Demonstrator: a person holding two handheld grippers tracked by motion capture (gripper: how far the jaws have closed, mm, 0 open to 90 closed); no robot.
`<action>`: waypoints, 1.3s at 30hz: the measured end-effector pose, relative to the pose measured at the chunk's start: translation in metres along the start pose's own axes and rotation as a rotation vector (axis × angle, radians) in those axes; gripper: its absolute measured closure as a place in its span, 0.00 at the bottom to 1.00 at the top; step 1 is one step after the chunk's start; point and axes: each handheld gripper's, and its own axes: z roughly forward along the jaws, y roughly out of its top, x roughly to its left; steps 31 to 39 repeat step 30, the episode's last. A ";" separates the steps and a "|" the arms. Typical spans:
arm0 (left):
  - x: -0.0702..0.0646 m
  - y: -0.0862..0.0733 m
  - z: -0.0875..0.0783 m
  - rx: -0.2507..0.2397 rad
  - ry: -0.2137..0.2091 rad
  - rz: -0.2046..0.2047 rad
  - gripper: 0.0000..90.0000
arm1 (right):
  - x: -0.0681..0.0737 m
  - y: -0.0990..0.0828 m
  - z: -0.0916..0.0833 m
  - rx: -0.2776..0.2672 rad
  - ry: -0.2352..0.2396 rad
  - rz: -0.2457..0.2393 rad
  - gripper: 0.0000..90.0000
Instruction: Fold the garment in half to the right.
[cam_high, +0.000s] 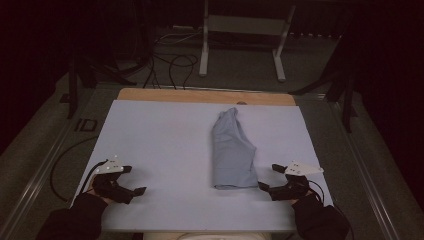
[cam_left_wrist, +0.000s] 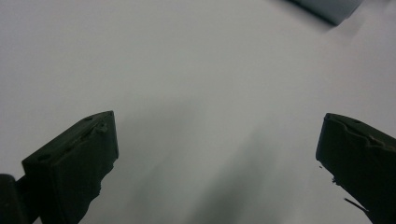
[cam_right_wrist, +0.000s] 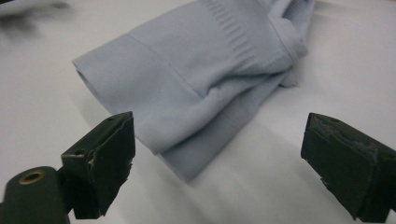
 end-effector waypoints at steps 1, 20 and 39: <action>0.002 -0.003 -0.003 -0.004 0.006 -0.007 0.00 | 0.000 -0.001 -0.001 -0.002 -0.002 0.000 0.11; -0.004 -0.015 -0.011 0.007 0.072 -0.008 0.00 | 0.000 -0.011 0.001 0.020 -0.037 0.034 0.11; -0.008 -0.012 -0.009 0.009 0.047 0.009 0.00 | 0.000 -0.010 0.000 0.029 -0.044 0.018 0.11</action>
